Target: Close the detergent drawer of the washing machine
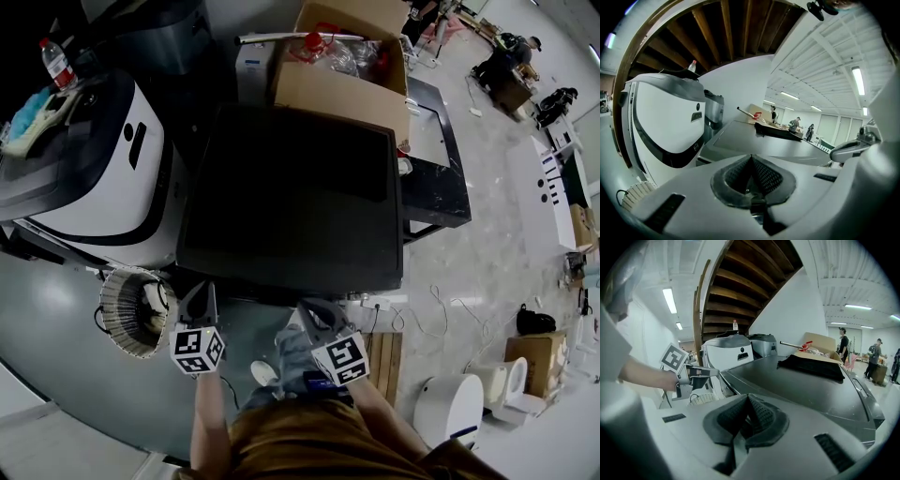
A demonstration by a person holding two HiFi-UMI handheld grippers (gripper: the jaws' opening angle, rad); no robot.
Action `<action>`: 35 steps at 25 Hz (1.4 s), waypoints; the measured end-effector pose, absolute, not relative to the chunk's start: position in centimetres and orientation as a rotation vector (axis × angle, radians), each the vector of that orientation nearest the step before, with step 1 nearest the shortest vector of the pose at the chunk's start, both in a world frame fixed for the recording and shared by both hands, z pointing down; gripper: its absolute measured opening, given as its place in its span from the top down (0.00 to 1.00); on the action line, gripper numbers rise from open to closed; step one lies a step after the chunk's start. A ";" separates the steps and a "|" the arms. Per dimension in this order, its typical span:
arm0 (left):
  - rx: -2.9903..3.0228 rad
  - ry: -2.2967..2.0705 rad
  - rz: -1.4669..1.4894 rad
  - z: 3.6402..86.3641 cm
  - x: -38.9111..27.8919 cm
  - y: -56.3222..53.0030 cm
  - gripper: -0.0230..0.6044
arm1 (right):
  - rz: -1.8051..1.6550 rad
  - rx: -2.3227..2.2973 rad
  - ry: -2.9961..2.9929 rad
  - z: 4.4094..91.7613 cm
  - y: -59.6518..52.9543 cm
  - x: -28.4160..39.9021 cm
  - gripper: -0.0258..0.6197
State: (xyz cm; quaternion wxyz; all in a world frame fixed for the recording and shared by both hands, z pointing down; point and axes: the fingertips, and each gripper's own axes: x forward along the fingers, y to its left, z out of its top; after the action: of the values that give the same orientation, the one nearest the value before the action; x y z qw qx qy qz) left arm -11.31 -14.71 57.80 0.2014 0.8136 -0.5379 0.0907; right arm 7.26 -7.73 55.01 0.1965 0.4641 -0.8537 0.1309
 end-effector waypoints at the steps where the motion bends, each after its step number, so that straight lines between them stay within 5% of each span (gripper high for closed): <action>1: 2.280 -1.504 0.247 57.4 -11.3 -14.4 0.92 | 0.354 1.311 -2.388 54.8 -7.5 7.4 0.94; 35: 2.437 -1.565 0.065 47.2 -12.1 -5.6 0.92 | 0.149 1.537 -2.445 47.7 -2.2 6.7 0.94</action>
State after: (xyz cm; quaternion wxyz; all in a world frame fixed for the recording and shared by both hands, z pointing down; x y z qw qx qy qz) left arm -12.10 -5.64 47.24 0.1220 0.8350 -0.5361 0.0222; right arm 6.69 -2.21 47.74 0.1243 0.5274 -0.8389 0.0511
